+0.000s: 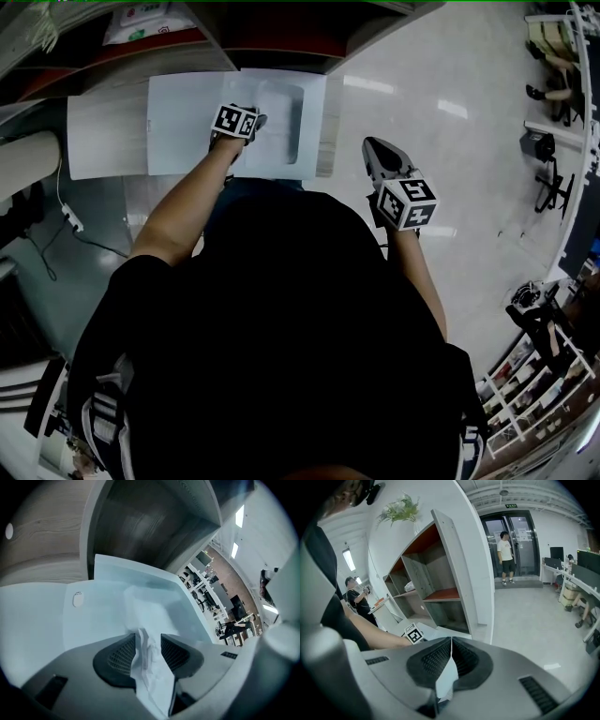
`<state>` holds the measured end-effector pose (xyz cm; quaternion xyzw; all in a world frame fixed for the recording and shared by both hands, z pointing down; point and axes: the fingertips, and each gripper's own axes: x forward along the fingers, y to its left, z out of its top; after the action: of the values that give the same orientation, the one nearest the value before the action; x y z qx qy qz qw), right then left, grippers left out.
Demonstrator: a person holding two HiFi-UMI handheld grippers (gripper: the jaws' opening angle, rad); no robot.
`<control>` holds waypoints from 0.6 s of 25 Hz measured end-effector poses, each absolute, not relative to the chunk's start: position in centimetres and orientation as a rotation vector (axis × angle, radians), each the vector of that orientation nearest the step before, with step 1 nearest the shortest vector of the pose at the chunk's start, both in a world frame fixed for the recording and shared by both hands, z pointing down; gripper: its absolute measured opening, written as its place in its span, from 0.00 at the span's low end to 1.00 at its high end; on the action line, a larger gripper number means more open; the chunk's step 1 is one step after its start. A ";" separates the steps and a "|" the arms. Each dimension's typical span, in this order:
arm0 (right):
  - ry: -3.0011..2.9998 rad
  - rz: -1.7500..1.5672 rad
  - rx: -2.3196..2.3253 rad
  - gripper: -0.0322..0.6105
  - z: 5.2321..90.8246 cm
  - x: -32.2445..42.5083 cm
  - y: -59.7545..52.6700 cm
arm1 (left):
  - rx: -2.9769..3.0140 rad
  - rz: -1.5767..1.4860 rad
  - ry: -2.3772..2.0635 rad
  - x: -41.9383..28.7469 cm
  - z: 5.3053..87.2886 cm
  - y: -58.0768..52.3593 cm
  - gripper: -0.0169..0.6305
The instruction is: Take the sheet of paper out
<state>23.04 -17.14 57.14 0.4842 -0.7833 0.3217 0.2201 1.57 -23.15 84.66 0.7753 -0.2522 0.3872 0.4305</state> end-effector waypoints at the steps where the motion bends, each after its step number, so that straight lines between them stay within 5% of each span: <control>1: -2.167 0.892 1.339 0.07 57.2 23.0 -17.2 | 1.928 0.971 -0.631 1.6 84.8 -23.2 0.25; 15: -2.164 0.917 1.313 0.07 58.0 22.3 -17.7 | 1.931 1.140 -0.753 1.2 85.9 -23.5 0.24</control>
<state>22.27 -17.66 57.96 0.4754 -0.7837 0.3319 0.2228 1.19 -23.48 85.88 0.7557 -0.2948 0.4460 0.3782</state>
